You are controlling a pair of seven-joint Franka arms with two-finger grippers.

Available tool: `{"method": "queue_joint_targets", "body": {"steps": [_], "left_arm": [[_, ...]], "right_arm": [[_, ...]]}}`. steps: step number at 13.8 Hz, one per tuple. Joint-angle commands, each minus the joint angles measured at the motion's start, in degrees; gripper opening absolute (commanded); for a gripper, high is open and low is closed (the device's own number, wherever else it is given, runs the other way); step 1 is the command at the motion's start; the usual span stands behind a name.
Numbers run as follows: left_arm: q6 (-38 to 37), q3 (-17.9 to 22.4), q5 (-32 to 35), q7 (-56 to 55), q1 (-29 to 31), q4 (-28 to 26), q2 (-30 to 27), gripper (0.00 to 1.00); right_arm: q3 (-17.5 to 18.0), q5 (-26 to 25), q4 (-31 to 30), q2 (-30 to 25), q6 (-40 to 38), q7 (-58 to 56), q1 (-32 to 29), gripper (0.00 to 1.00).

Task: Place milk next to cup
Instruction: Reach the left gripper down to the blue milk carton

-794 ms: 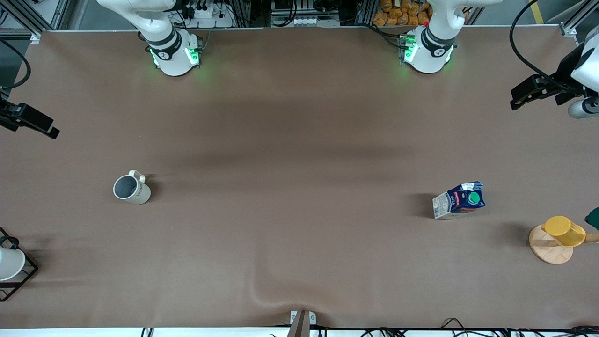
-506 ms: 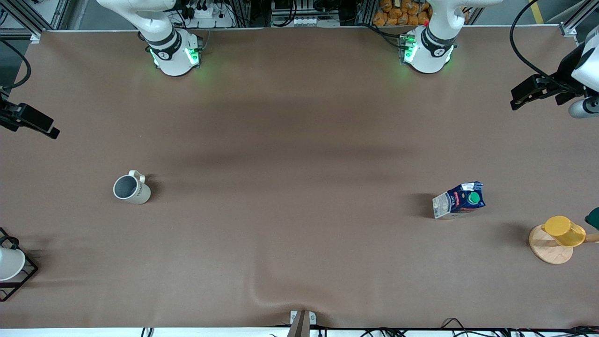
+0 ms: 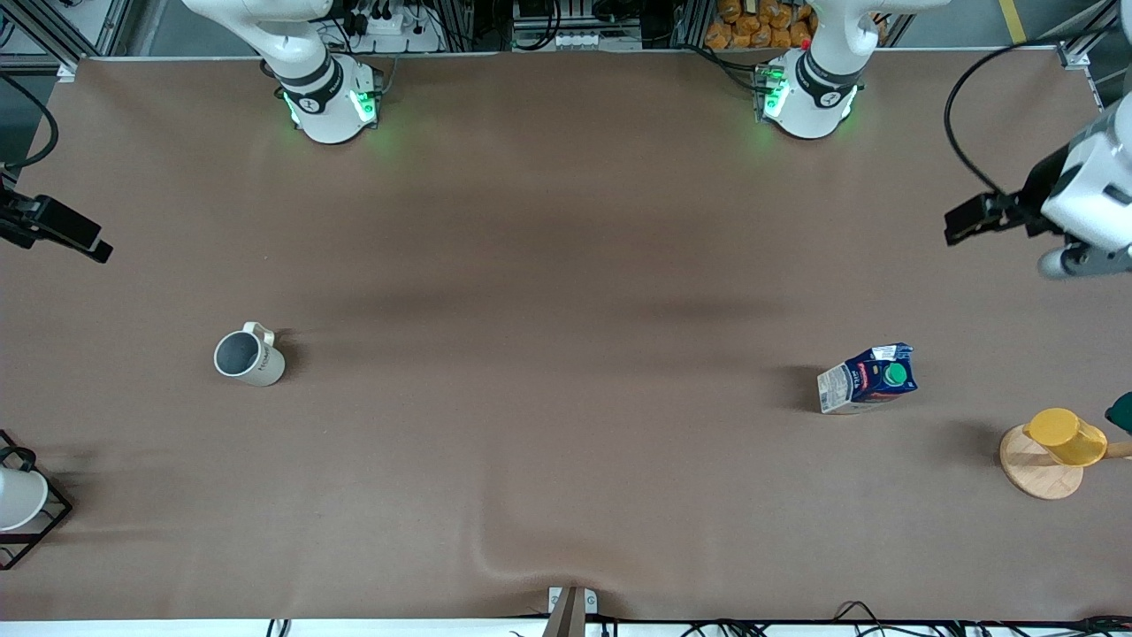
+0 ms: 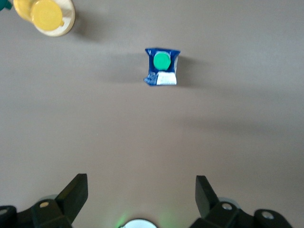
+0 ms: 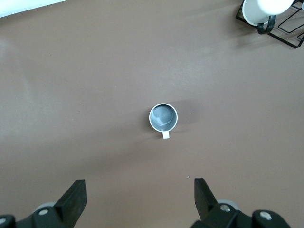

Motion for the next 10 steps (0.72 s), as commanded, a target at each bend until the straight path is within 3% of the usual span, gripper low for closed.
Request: {"method": "queue_joint_targets", "body": {"steps": [1, 10], "left_arm": [[2.20, -0.23, -0.69, 0.05, 0.60, 1.10, 1.84, 1.00], [14.59, -0.32, 0.45, 0.14, 0.59, -4.09, 9.74, 1.00]], "right_arm": [[0.10, 0.22, -1.65, -1.43, 1.15, -0.33, 0.28, 1.00], [0.28, 0.31, -0.33, 3.57, 2.11, -0.33, 0.20, 1.00]]}}
